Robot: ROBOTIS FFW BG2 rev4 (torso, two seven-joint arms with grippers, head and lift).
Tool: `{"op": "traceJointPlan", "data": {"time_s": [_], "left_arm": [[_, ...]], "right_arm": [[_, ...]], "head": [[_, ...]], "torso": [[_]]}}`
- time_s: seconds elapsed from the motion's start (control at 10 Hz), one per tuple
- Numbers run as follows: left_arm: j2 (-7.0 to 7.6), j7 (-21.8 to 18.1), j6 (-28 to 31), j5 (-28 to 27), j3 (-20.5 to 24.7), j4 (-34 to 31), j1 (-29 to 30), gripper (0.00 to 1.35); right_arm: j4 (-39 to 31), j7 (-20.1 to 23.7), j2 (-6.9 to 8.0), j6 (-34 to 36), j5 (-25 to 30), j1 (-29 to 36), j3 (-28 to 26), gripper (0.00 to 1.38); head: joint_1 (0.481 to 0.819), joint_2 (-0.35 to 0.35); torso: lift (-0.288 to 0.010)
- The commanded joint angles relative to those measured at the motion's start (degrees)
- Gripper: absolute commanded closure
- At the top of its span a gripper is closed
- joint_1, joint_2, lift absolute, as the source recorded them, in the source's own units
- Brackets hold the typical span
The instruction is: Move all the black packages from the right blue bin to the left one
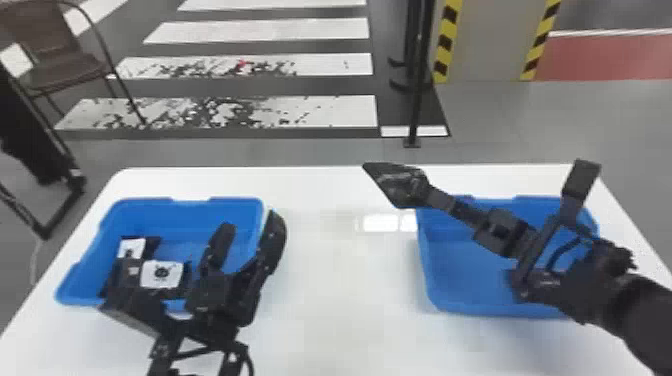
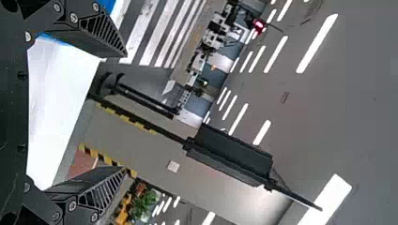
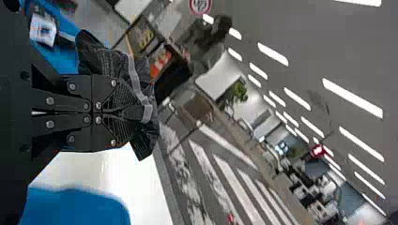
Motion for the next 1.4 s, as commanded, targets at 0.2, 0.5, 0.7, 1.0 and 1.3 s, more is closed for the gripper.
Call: {"op": "traceJointPlan", "data": {"time_s": [0.2, 0.5, 0.7, 1.0, 1.3], "left_arm": [[3.04, -0.82, 1.46, 9.91, -10.83, -3.08, -1.31, 0.2], [3.21, -0.91, 1.17, 11.62, -11.4, -4.77, -0.74, 0.2], [3.04, -0.91, 1.17, 8.42, -10.6, -4.77, -0.74, 0.2], [2.33, 1.38, 5.25, -2.66, -6.03, -8.56, 0.94, 1.26], [2.51, 1.73, 5.81, -5.17, -6.26, -10.53, 1.22, 1.22]], "right_arm": [[2.6, 0.27, -0.79, -0.53, -6.45, -2.71, 9.72, 1.24], [3.17, 0.27, -1.14, -0.53, -8.05, -3.13, 13.5, 1.24], [3.02, 0.27, -1.31, -0.39, -10.22, -3.27, 16.35, 1.24], [3.02, 0.27, -1.49, -0.39, -11.82, -3.13, 16.81, 1.24], [4.43, 1.06, -1.23, -1.94, -13.65, -3.41, 16.81, 1.24]], "head": [[0.695, 0.115], [0.695, 0.117], [0.695, 0.142], [0.695, 0.178], [0.695, 0.194]], "torso": [[-0.154], [-0.154], [-0.154], [-0.154], [-0.154]]}}
